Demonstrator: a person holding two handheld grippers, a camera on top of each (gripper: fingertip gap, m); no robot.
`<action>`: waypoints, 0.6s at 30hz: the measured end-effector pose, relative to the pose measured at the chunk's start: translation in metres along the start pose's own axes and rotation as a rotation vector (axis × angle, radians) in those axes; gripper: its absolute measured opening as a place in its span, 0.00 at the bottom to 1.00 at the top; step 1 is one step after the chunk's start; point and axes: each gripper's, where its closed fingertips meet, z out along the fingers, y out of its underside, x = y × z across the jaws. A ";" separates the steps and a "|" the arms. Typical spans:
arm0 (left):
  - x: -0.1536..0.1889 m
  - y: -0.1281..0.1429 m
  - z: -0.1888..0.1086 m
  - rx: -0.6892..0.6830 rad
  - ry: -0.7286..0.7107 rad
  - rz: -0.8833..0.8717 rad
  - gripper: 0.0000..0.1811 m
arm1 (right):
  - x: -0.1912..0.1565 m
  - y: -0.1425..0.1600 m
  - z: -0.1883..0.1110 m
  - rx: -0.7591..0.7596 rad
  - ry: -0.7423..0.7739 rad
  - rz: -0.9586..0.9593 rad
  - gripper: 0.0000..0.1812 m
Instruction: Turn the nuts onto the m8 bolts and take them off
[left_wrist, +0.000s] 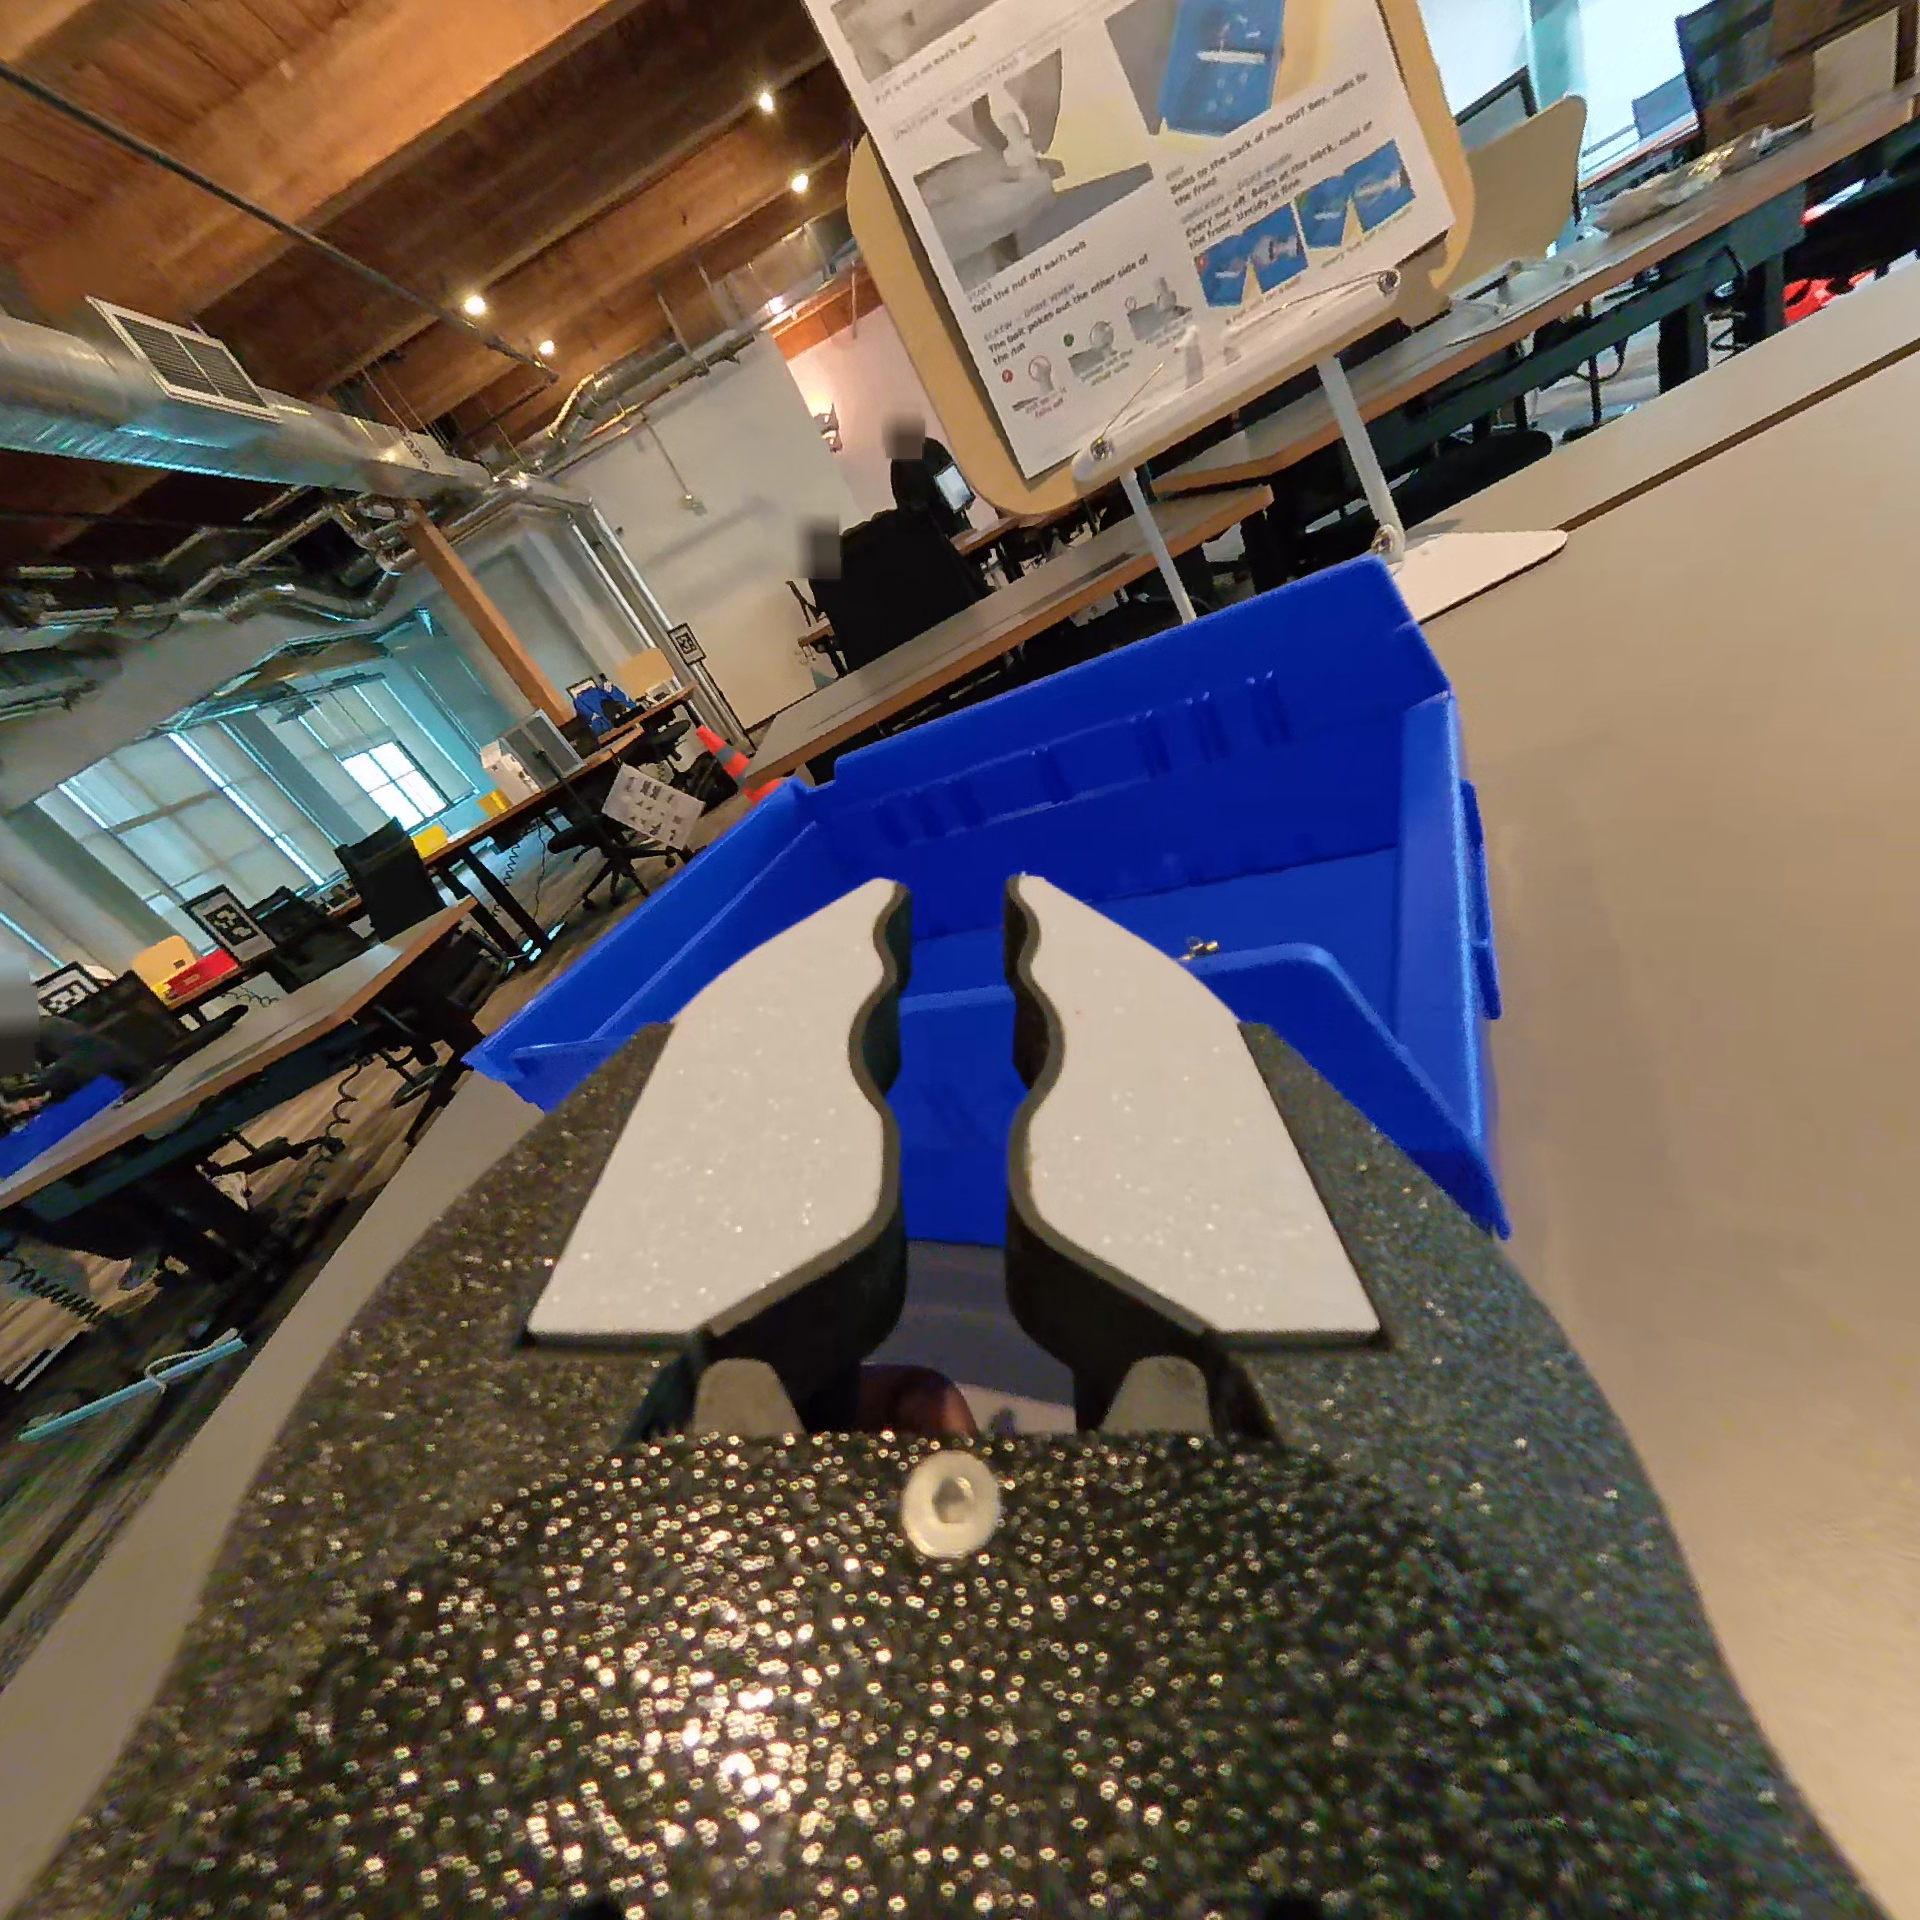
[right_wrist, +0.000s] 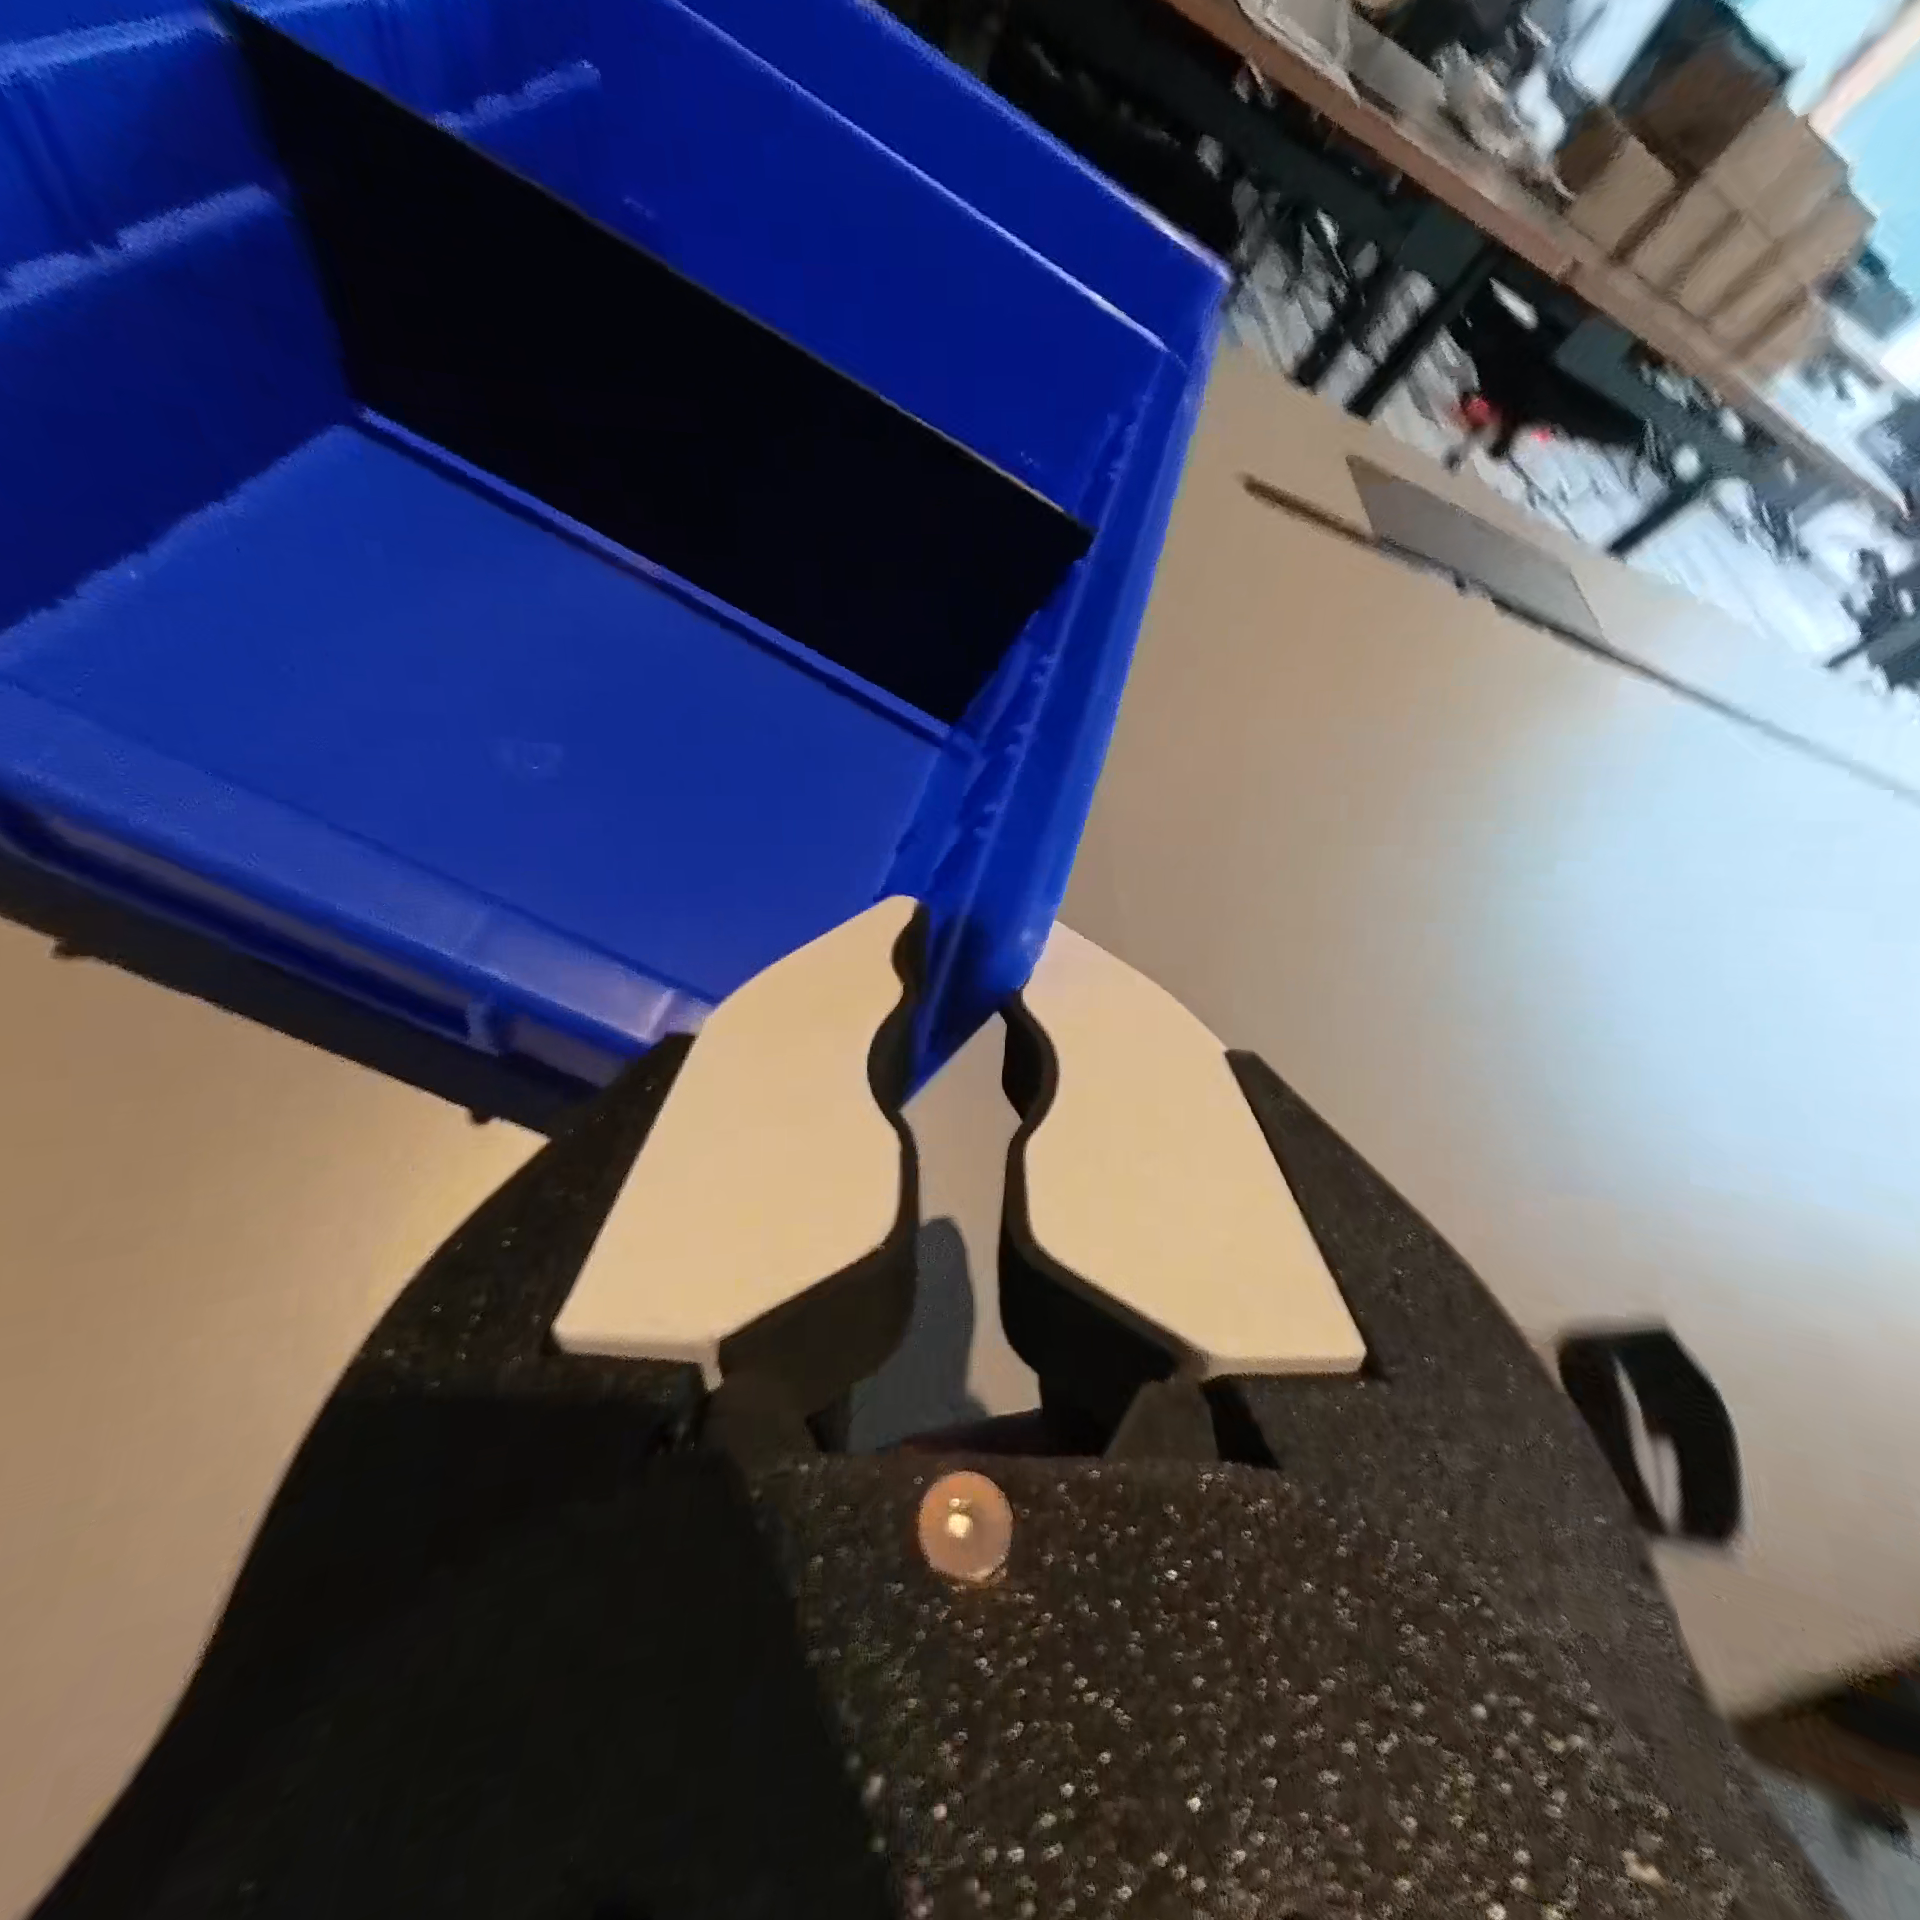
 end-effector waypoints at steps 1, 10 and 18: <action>0.000 0.000 0.000 0.001 0.003 -0.003 0.09 | -0.004 -0.007 0.009 0.029 -0.028 -0.026 0.07; 0.001 0.004 0.001 -0.005 0.015 -0.018 0.09 | -0.008 -0.044 0.071 0.165 -0.121 -0.118 0.07; 0.001 0.004 0.001 -0.005 0.013 -0.020 0.09 | -0.005 -0.047 0.078 0.168 -0.111 -0.152 0.08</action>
